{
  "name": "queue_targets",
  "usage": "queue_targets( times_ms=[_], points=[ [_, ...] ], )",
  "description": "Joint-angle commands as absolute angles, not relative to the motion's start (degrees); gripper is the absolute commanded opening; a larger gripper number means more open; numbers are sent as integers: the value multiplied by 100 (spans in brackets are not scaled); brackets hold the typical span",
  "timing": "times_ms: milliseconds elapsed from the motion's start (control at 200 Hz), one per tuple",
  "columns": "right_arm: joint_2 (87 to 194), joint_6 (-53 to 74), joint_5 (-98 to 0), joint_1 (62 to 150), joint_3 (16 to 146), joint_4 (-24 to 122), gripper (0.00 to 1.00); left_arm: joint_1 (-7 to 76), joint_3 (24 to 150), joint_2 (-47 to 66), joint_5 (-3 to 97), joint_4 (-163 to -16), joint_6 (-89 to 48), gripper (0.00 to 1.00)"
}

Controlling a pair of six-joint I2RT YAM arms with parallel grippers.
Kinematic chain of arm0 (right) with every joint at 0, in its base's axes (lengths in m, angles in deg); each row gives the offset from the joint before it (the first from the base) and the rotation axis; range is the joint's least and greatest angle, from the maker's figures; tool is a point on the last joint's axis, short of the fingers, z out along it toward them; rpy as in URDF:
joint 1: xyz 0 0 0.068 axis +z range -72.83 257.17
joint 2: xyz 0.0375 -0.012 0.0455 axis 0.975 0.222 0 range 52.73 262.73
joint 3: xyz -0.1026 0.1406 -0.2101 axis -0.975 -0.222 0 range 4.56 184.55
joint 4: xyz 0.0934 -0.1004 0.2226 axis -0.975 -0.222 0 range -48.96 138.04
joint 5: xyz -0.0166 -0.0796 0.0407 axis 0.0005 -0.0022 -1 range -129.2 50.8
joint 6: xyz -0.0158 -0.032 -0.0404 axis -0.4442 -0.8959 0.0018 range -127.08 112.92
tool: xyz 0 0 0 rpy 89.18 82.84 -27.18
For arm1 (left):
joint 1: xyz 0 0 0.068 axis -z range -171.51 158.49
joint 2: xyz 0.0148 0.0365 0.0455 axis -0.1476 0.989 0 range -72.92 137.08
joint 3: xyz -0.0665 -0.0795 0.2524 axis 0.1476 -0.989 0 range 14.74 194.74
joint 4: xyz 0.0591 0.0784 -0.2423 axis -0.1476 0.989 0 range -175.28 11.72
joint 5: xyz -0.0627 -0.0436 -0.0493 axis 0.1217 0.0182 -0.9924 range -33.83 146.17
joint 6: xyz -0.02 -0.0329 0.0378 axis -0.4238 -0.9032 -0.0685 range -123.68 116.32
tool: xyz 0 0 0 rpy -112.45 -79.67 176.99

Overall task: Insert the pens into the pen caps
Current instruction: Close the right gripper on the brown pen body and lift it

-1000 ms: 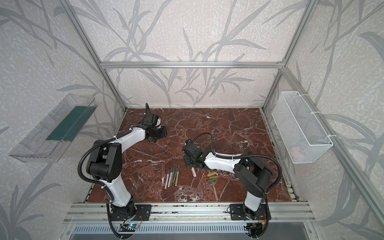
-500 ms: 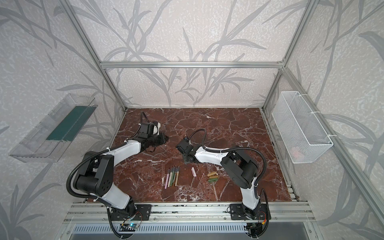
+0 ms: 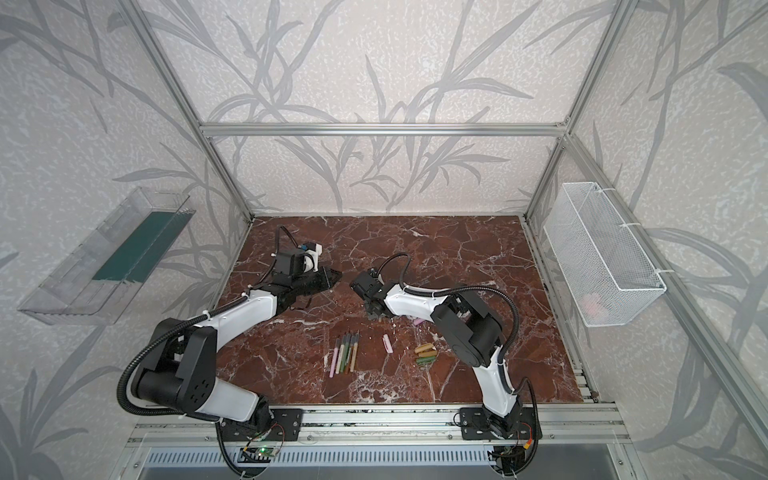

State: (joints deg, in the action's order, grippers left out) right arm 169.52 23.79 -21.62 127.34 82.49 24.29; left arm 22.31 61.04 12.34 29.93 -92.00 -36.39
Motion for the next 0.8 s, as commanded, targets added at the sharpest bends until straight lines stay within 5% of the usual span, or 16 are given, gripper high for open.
queue_targets(
  times_ms=[0, 285, 465, 795],
  points=[
    [16853, 2614, -2209, 12733, 8016, 2454, 34, 2300, 5987, 984, 2824, -9470, -3778, 0],
    [16780, 2815, -2222, 12753, 7696, 2723, 30, 2400, 5837, 681, 2866, -9450, -3786, 0],
    [16945, 2799, -2253, 12753, 7747, 2679, 12, 2413, 5753, 609, 2811, -9640, -3870, 0],
    [15914, 2582, -2701, 12753, 6925, 3471, 0, 2555, 5425, 333, 2519, -10538, -4454, 0]
  ],
)
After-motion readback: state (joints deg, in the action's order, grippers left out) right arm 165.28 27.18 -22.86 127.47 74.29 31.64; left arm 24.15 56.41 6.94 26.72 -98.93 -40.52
